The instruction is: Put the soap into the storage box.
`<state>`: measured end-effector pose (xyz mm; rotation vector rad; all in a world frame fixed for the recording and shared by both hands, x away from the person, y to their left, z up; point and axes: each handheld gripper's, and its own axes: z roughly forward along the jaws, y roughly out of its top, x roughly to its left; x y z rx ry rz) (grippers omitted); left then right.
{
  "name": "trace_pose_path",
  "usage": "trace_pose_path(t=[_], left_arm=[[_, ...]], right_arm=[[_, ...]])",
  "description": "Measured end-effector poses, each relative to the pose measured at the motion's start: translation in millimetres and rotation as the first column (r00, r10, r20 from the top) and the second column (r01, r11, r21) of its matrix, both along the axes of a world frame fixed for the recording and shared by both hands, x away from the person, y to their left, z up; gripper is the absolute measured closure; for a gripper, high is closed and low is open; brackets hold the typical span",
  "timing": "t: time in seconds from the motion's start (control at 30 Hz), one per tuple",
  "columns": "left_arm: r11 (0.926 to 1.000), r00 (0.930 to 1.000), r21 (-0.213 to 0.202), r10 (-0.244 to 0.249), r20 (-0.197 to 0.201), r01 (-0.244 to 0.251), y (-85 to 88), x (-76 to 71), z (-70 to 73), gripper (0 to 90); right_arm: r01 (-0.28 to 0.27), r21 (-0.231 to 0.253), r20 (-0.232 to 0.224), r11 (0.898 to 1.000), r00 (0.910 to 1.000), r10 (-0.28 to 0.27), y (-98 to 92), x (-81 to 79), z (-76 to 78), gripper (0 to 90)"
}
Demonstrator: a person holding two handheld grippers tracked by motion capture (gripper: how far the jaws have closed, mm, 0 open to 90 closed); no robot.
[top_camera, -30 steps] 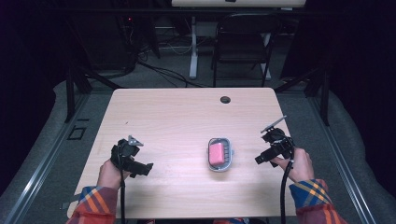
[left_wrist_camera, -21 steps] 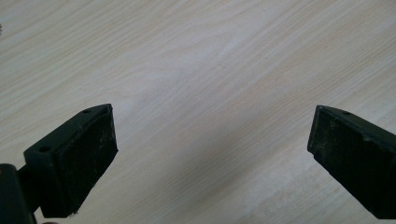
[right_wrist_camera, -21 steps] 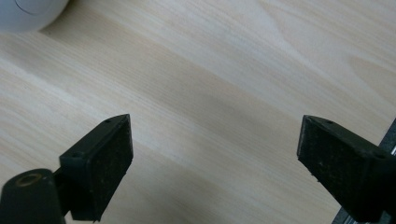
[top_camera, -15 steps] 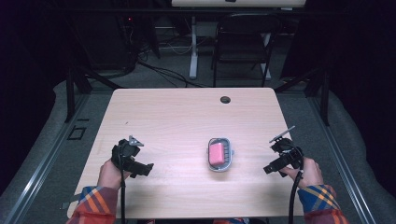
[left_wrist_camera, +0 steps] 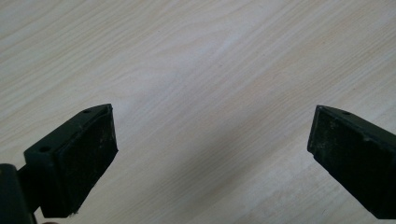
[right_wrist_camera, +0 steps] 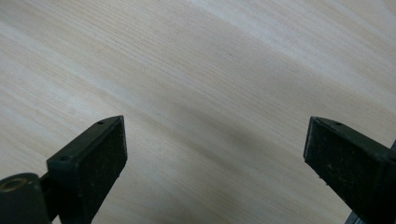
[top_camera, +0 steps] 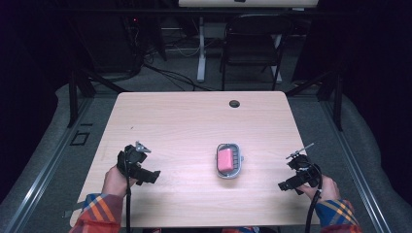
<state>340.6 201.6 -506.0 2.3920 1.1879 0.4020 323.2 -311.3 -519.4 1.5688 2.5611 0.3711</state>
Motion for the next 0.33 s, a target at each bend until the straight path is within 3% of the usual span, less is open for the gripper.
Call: trace_pose_path(t=[0.33], left_arm=[[1.0, 1.0, 0.006, -0.006, -0.005, 0.006, -1.0, 0.8, -0.5, 1.2]], right_arm=[[-0.029, -0.04, -0.016, 0.999, 0.9995, 0.028, 2.7, 1.5, -7.4, 6.0]])
